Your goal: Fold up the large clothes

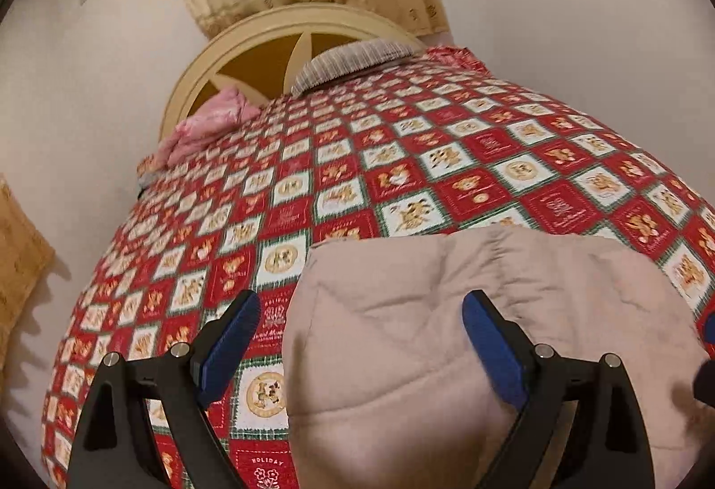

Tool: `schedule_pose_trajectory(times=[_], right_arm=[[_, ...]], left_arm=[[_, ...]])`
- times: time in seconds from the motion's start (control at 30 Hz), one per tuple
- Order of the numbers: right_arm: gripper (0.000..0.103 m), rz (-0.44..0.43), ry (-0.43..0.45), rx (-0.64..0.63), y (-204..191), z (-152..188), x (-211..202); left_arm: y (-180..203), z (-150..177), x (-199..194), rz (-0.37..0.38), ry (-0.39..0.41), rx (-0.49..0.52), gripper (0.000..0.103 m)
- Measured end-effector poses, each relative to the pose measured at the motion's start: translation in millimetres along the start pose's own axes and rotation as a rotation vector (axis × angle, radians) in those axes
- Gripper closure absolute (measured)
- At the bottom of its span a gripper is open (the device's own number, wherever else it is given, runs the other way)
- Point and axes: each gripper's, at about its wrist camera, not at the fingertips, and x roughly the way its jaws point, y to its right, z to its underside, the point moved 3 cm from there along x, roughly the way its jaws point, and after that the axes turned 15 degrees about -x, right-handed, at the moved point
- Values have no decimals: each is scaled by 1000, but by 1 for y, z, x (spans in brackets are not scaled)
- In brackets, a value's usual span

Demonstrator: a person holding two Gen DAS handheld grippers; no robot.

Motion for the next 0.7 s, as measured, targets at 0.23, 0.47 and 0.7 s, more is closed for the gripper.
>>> schedule_pose_trajectory(times=[0.23, 0.47, 0.7], right_arm=[[43, 45, -86, 36, 17, 22, 53], [42, 17, -67, 98, 28, 35, 60], [34, -17, -45, 126, 29, 35, 48]], left_arm=[[-5, 6, 31, 34, -69, -66, 11], [4, 19, 57, 27, -118, -83, 8], [-14, 20, 46, 141, -151, -119, 7]])
